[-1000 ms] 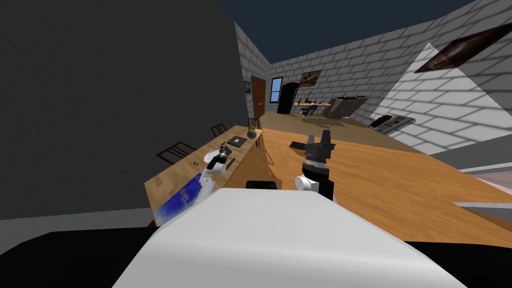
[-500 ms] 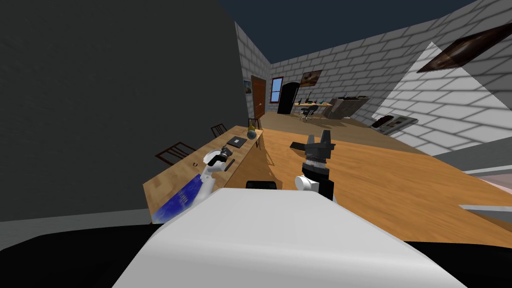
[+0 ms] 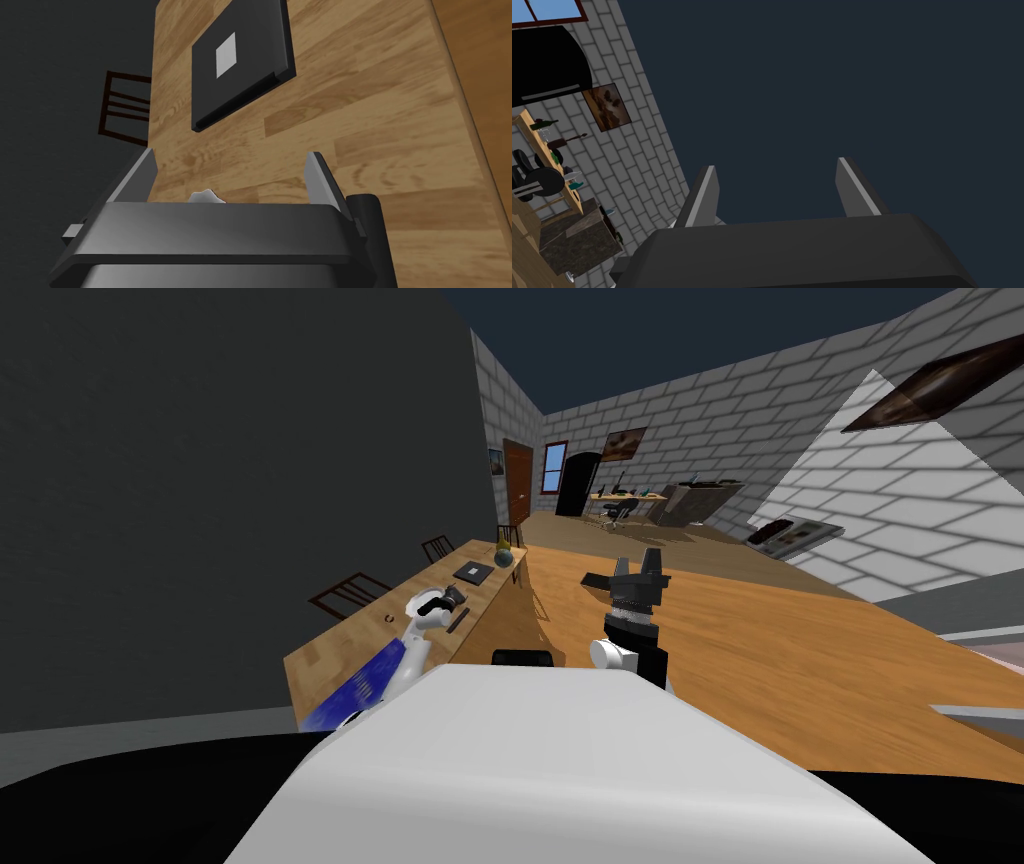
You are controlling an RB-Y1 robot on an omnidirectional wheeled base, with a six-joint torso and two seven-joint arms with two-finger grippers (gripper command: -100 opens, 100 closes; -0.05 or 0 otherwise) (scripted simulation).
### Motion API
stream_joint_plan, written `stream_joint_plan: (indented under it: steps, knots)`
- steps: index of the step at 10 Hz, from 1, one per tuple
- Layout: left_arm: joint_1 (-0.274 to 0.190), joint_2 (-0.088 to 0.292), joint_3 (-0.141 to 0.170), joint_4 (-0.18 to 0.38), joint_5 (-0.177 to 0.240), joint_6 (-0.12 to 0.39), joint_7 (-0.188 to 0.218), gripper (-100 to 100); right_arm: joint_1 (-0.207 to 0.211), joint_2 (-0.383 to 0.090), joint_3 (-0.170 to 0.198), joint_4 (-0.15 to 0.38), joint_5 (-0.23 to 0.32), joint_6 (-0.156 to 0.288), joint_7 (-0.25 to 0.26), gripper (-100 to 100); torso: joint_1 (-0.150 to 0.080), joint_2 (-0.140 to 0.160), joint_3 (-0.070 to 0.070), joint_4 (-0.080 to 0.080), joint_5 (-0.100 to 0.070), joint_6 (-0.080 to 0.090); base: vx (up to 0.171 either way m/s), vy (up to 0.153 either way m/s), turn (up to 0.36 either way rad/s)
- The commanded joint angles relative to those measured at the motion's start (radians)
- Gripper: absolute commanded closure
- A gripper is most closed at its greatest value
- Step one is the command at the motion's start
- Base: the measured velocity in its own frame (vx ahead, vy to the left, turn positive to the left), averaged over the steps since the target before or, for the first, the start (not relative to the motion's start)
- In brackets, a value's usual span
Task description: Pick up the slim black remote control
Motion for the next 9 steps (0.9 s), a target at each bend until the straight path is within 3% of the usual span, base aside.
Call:
stream_joint_plan:
  steps: [1,2,5,6,7,8,9]
  knots:
    - [-0.019,0.016,0.004,0.05,0.03,0.05,0.018,-100,0.0,0.0,0.0,0.0,0.0,0.0,0.0,0,0.0,0.0,0.0,0.0,0.0,0.0,0.038,-0.005,0.016]
    - [-0.019,0.016,0.004,0.05,0.03,0.072,0.018,-100,0.0,0.0,0.0,0.0,0.0,0.0,0.0,0,0.0,0.0,0.0,0.0,0.0,0.0,0.035,-0.003,0.012]
    - [-0.055,0.038,0.01,0.145,0.076,0.151,0.045,-100,0.0,0.0,0.0,0.0,0.0,0.0,0.0,0,0.0,0.0,0.0,0.0,0.0,0.0,0.039,-0.001,0.021]
    - [-0.055,0.038,0.01,0.145,0.076,0.173,0.045,-100,0.0,0.0,0.0,0.0,0.0,0.0,0.0,0,0.0,0.0,0.0,0.0,0.0,0.0,0.038,0.001,0.015]
    - [-0.072,0.049,0.013,0.193,0.099,0.197,0.058,-100,0.0,0.0,0.0,0.0,0.0,0.0,0.0,0,0.0,0.0,0.0,0.0,0.0,0.0,0.039,0.003,0.022]
    - [-0.072,0.049,0.013,0.193,0.099,0.223,0.058,-100,0.0,0.0,0.0,0.0,0.0,0.0,0.0,0,0.0,0.0,0.0,0.0,0.0,0.0,0.03,-0.002,0.015]
    - [-0.088,0.06,0.015,0.23,0.122,0.258,0.07,-100,0.0,0.0,0.0,0.0,0.0,0.0,0.0,0,0.0,0.0,0.0,0.0,0.0,0.0,0.033,-0.007,0.031]
